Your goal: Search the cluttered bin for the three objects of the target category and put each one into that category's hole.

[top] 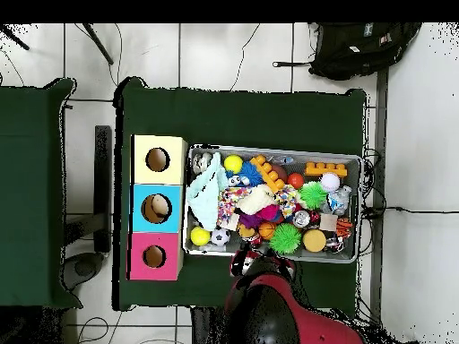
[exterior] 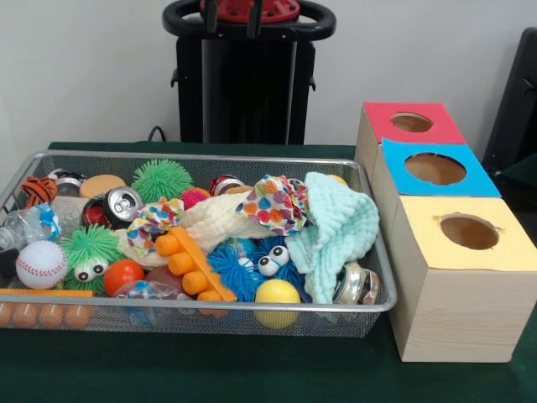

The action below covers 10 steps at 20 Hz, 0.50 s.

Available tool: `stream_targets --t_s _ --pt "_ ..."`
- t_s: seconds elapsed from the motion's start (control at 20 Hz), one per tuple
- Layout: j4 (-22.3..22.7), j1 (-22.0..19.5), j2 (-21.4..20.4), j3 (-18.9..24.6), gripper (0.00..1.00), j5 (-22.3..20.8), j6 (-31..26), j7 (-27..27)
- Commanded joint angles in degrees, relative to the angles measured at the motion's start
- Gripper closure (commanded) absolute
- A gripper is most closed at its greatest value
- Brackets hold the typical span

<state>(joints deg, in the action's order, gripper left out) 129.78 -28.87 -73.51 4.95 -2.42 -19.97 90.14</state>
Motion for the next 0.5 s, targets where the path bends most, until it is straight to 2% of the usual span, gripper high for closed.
stream_targets --t_s 0.05,0.5 --pt "2.88 -1.01 3.49 4.75 0.0 -3.92 3.89 1.73" --pt "3.19 -1.37 4.41 5.97 0.0 -3.84 6.04 3.76"
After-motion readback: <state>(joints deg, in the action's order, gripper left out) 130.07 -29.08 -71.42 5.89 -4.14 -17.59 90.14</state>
